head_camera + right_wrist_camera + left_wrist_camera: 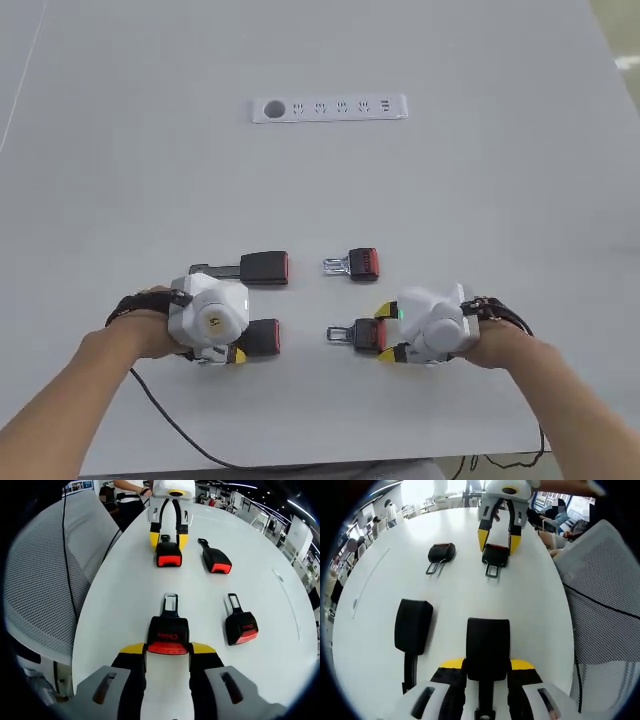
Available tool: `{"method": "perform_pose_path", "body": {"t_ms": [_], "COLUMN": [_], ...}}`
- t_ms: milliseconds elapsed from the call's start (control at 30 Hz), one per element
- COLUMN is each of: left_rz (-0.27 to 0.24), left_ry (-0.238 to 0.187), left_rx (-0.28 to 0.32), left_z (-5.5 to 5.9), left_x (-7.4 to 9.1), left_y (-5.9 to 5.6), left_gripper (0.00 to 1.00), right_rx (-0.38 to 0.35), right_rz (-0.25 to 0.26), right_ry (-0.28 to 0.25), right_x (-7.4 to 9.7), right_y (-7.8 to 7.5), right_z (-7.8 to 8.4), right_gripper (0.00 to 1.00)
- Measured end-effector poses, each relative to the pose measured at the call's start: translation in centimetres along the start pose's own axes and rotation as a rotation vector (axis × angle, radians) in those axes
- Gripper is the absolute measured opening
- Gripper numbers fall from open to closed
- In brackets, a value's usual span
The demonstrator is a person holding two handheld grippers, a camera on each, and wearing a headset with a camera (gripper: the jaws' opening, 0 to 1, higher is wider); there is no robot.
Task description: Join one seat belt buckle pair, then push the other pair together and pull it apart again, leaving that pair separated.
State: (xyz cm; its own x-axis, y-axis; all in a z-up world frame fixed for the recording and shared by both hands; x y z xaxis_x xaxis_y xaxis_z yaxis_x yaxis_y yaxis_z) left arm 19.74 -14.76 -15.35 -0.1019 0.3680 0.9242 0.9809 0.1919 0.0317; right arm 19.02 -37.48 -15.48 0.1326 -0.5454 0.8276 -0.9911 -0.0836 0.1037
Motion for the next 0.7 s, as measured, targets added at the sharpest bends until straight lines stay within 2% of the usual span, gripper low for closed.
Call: {"method": "perform_pose_path", "body": {"t_ms": [300,700], "left_rz": [0.009,0.009], "left_ry": [0.003,-0.008], "left_rx": [-0.044,-0.061], "left_z": [0.12,0.03], "left_x": [-0.24,-0.1], "left_y": [0.06,0.01], "left_gripper": [0.32,0.32], "right_rx": [0.014,0.029], "right_rz": [-0.016,-0.032], "right_ry": [0.007,0.016], "right_x": [0.36,-0.14], "right_y": [0.25,-0.13], "right_z": [-0.52,-0.76], "right_gripper": [0.31,0.3]}}
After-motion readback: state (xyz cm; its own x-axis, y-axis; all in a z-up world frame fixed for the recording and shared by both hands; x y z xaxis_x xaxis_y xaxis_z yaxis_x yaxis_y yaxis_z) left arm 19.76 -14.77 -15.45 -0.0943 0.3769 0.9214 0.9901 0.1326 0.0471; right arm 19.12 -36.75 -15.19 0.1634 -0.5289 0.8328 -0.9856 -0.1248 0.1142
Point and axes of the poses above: the centre of the closed fingertips' face, and the gripper's own axes: x roughly backward along the fingers, y roughly to its left, z roughly out of its underside, the point moved 5 cm from there along x, roughly backward along the fingers, and after that the axes turned 8 degrees about -z, right-handed, at the moved point
